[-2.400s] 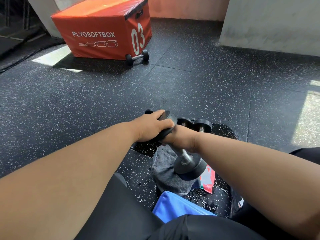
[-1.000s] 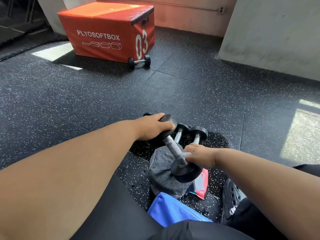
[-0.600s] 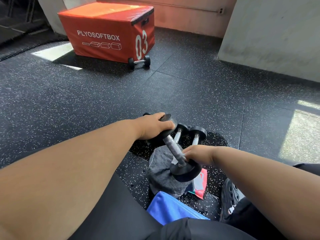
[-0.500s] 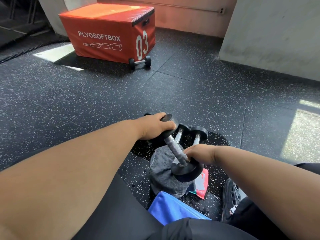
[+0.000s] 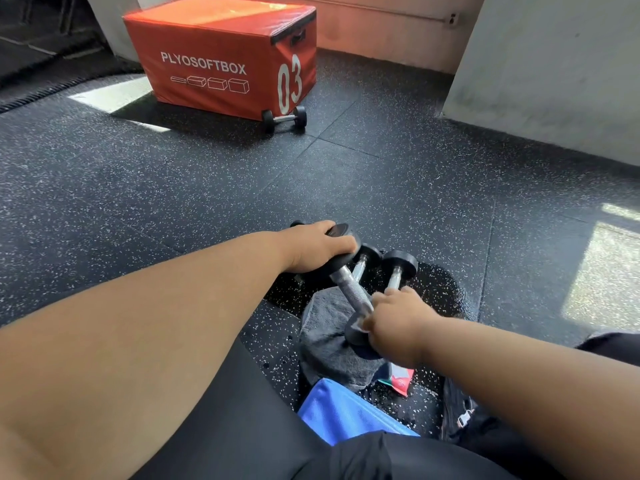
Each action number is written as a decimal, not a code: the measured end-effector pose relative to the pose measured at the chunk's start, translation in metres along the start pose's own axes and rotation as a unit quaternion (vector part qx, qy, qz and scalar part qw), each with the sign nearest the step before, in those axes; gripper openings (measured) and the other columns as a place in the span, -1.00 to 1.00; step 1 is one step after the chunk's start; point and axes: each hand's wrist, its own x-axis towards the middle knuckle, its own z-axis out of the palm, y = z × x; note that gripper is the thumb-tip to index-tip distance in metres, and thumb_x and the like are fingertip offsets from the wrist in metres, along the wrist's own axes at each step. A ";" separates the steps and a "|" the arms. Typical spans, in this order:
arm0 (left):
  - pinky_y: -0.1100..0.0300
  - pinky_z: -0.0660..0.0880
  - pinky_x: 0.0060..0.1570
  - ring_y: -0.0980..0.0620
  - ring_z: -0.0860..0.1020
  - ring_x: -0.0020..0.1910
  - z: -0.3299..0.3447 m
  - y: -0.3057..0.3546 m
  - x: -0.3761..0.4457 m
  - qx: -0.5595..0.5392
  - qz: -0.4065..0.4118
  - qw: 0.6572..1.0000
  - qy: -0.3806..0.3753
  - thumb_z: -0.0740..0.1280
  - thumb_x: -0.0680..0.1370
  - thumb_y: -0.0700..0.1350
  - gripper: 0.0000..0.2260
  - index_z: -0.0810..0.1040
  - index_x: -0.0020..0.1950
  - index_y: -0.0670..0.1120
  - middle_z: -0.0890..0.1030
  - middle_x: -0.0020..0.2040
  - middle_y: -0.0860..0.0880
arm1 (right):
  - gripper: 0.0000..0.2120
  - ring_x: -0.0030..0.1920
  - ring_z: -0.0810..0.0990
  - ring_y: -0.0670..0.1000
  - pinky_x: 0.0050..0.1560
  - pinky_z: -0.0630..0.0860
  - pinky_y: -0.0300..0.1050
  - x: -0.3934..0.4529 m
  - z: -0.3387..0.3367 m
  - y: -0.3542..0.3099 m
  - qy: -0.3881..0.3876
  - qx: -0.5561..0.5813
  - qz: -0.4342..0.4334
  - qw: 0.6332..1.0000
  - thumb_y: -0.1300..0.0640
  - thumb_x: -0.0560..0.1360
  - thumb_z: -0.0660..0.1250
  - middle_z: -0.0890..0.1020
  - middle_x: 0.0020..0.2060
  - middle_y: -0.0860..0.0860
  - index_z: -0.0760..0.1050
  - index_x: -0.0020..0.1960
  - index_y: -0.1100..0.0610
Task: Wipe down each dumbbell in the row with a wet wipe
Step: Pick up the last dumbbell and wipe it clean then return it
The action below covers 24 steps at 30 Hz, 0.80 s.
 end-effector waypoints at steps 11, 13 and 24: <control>-0.11 0.44 0.42 -0.17 0.52 0.35 0.003 0.003 -0.004 0.032 0.029 0.999 0.004 0.20 0.27 0.60 0.05 0.18 0.71 0.20 0.47 0.56 -0.08 | -0.63 0.26 0.57 0.20 0.13 0.47 0.08 0.021 0.000 -0.064 -0.100 -0.208 0.032 0.973 0.10 0.67 0.18 0.63 0.32 0.03 0.55 0.43 0.04; -0.13 0.44 0.42 -0.17 0.52 0.35 0.005 0.004 -0.002 0.035 0.033 0.999 0.007 0.22 0.28 0.60 0.01 0.22 0.68 0.24 0.49 0.54 -0.07 | -0.63 0.32 0.55 0.21 0.15 0.49 0.09 0.020 0.000 -0.066 -0.115 -0.223 0.016 0.968 0.12 0.67 0.19 0.61 0.34 0.02 0.55 0.43 0.05; -0.13 0.42 0.45 -0.15 0.51 0.40 0.001 0.000 -0.001 0.031 0.032 0.999 0.005 0.24 0.31 0.58 0.01 0.18 0.71 0.23 0.47 0.57 -0.04 | -0.71 -0.04 0.62 0.20 0.07 0.62 0.04 -0.008 -0.035 -0.005 -0.060 0.007 0.054 0.997 -0.04 0.63 0.18 0.63 -0.13 0.04 0.61 0.07 0.08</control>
